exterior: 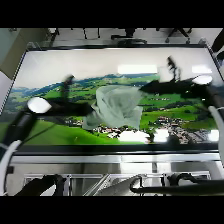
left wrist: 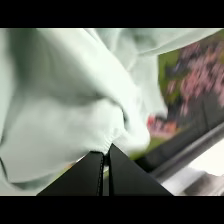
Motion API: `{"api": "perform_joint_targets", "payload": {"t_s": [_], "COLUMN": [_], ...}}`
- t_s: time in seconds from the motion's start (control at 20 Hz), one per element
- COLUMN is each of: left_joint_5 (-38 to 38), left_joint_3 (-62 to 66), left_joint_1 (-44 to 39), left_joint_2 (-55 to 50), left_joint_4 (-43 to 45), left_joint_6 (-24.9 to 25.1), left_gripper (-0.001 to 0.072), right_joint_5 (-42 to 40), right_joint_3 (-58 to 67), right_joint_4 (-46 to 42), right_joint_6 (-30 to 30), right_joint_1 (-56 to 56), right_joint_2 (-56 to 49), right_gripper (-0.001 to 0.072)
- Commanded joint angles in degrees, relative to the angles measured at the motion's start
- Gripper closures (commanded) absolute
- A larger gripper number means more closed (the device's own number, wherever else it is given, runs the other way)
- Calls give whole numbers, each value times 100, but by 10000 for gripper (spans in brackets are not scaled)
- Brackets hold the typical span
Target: Fold the shirts.
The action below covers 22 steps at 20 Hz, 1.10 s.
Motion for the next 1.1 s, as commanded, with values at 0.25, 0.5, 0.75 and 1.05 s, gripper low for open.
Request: {"api": "perform_joint_targets", "payload": {"t_s": [0.25, 0.5, 0.75, 1.05], "left_joint_5": [-1224, -1471, -1757, -1163], "left_joint_3": [3462, 3532, 2216, 662], "left_joint_1": [1624, 2120, 1775, 822], "left_joint_2": [1792, 1768, 837, -1001], "left_joint_4": [201, 232, -11, 461], "left_joint_6": [-33, -31, 144, 667], "left_gripper": [697, 697, 697, 696], "right_joint_5": [-474, -57, 752, 542], "right_joint_3": [2564, 2625, 2087, 308], "right_joint_4": [-348, -1598, -1598, -1598], "right_joint_6": [4, 481, 632, 341], "right_joint_1": [-525, -520, -511, -507], "right_joint_2": [1871, 1978, 1067, -433], "right_gripper": [694, 693, 692, 692]}}
